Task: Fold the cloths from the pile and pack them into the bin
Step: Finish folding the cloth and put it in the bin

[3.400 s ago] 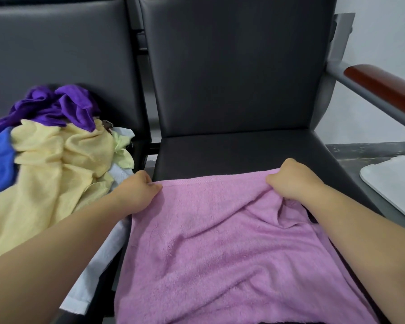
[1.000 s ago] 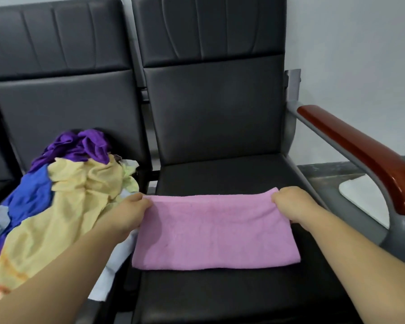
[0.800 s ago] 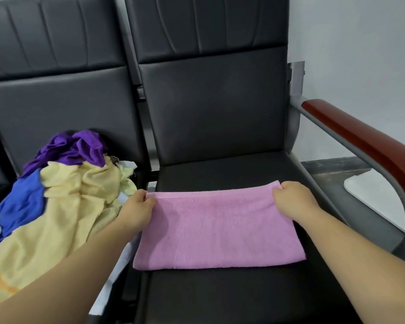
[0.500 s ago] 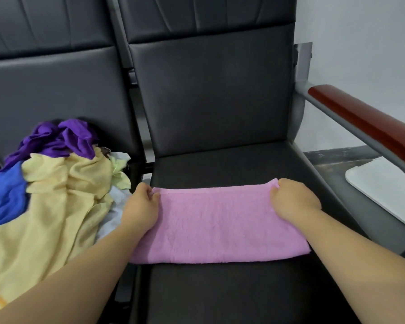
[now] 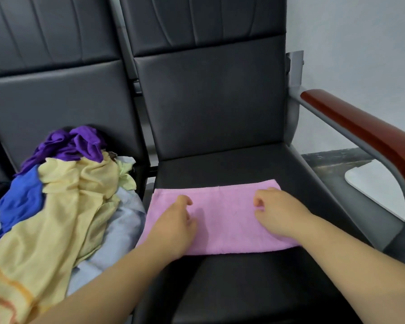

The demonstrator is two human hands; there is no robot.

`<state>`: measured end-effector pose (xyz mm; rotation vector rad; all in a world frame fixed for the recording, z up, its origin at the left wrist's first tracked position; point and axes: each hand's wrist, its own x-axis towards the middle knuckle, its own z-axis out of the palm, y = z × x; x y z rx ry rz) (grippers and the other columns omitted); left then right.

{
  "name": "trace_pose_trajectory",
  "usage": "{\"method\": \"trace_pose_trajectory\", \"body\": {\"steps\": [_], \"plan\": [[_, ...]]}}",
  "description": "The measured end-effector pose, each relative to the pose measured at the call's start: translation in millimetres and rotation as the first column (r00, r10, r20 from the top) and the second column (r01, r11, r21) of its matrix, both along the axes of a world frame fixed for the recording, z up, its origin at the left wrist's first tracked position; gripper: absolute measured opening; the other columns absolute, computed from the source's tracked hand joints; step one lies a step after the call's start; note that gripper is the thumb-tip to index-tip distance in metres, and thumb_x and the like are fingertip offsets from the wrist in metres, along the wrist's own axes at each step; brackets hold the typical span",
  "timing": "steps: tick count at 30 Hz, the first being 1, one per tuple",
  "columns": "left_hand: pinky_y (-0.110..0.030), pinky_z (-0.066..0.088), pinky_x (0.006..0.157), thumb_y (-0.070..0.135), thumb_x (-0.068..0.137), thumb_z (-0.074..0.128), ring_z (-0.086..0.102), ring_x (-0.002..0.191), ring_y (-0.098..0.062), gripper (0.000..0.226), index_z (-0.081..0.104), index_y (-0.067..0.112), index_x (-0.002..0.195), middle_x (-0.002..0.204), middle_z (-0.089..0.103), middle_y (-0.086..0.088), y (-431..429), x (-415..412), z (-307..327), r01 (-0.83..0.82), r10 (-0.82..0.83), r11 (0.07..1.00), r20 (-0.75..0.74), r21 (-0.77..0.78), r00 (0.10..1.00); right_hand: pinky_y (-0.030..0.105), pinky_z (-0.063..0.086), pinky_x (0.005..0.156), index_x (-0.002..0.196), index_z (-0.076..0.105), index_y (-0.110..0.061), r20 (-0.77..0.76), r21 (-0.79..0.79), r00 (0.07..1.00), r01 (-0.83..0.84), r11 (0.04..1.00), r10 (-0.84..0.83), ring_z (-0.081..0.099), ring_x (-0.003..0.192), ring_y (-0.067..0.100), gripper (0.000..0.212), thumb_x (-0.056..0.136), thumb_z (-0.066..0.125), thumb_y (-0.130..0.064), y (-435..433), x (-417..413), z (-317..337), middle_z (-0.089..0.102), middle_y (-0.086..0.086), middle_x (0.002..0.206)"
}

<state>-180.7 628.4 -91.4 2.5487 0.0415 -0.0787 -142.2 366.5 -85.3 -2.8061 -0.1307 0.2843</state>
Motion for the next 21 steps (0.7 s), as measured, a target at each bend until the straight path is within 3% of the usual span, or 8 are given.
{"method": "trace_pose_trajectory", "body": {"steps": [3, 5, 8, 11, 14, 17, 19, 21], "plan": [[-0.039, 0.049, 0.093, 0.055, 0.099, 0.042, 0.058, 0.110, -0.019, 0.041, 0.045, 0.031, 0.133, 0.121, 0.055, 0.008, -22.9, -19.3, -8.2, 0.225, -0.208, 0.944, -0.095, 0.241, 0.974, 0.035, 0.054, 0.085, 0.120, 0.065, -0.028, -0.062, -0.120, 0.997, -0.051, 0.991, 0.044, 0.058, 0.099, 0.021, 0.028, 0.100, 0.048, -0.024, 6.3, -14.5, 3.7, 0.054, -0.006, 0.118], [-0.046, 0.043, 0.101, 0.065, 0.097, 0.032, 0.048, 0.125, -0.023, 0.052, 0.046, 0.033, 0.135, 0.137, 0.048, 0.008, -21.2, -14.5, -12.9, 0.208, -0.194, 0.860, -0.078, 0.465, 0.978, 0.036, 0.056, 0.089, 0.125, 0.067, -0.026, -0.094, -0.164, 0.994, -0.063, 0.984, 0.047, 0.062, 0.104, 0.022, 0.033, 0.098, 0.049, -0.019, 13.2, -24.3, 9.5, 0.061, -0.004, 0.122], [-0.055, 0.031, 0.112, 0.067, 0.093, 0.031, 0.031, 0.143, -0.025, 0.061, 0.036, 0.039, 0.147, 0.158, 0.033, 0.009, -8.2, -0.7, -18.0, 0.149, -0.118, 0.850, -0.093, 0.506, 0.989, 0.039, 0.057, 0.095, 0.123, 0.070, -0.024, -0.171, -0.178, 0.975, -0.172, 0.969, 0.142, 0.064, 0.110, 0.023, 0.034, 0.093, 0.055, -0.019, 29.1, -47.4, 15.0, 0.066, -0.003, 0.123], [-0.053, 0.033, 0.108, 0.054, 0.092, 0.044, 0.036, 0.137, -0.030, 0.054, 0.041, 0.040, 0.144, 0.153, 0.036, 0.006, -3.0, 2.2, -16.6, 0.053, -0.034, 0.875, -0.048, 0.481, 0.998, 0.032, 0.055, 0.091, 0.116, 0.073, -0.022, -0.177, -0.051, 0.939, -0.307, 0.950, 0.294, 0.063, 0.101, 0.018, 0.030, 0.090, 0.061, -0.021, 41.7, -65.6, 12.8, 0.067, -0.012, 0.108], [-0.046, 0.045, 0.099, 0.035, 0.091, 0.053, 0.052, 0.120, -0.029, 0.046, 0.049, 0.033, 0.136, 0.140, 0.044, 0.004, -1.6, -12.1, -15.9, -0.007, 0.009, 0.940, -0.005, 0.342, 1.000, 0.019, 0.041, 0.073, 0.116, 0.070, -0.032, -0.164, 0.060, 0.922, -0.346, 0.936, 0.351, 0.051, 0.091, 0.009, 0.031, 0.087, 0.069, -0.023, 43.1, -70.7, 10.2, 0.049, -0.021, 0.084], [-0.026, 0.044, 0.101, 0.023, 0.087, 0.059, 0.055, 0.112, -0.010, 0.043, 0.053, 0.033, 0.129, 0.136, 0.045, 0.008, 3.1, -42.6, -12.9, 0.151, -0.151, 0.988, -0.089, 0.002, 0.985, 0.011, 0.037, 0.065, 0.101, 0.063, -0.037, -0.126, 0.094, 0.929, -0.337, 0.937, 0.347, 0.054, 0.088, 0.009, 0.025, 0.083, 0.072, -0.022, 37.4, -69.8, 7.9, 0.051, -0.021, 0.083], [-0.008, 0.042, 0.083, 0.021, 0.076, 0.060, 0.055, 0.093, 0.008, 0.045, 0.054, 0.040, 0.117, 0.123, 0.053, 0.014, 4.4, -62.7, -0.1, 0.221, -0.254, 0.956, -0.166, -0.194, 0.953, 0.017, 0.046, 0.072, 0.097, 0.059, -0.038, -0.126, 0.110, 0.931, -0.331, 0.937, 0.343, 0.057, 0.090, 0.009, 0.026, 0.083, 0.073, -0.022, 35.2, -69.8, 9.1, 0.054, -0.020, 0.088], [-0.015, 0.042, 0.060, 0.009, 0.068, 0.057, 0.053, 0.061, 0.000, 0.053, 0.058, 0.043, 0.109, 0.092, 0.063, 0.015, 7.4, -77.8, 6.7, 0.241, -0.334, 0.917, -0.284, -0.317, 0.899, 0.024, 0.052, 0.080, 0.100, 0.061, -0.036, -0.144, 0.121, 0.930, -0.321, 0.939, 0.337, 0.060, 0.094, 0.009, 0.025, 0.083, 0.074, -0.024, 35.1, -68.9, 10.9, 0.058, -0.017, 0.096]]}}
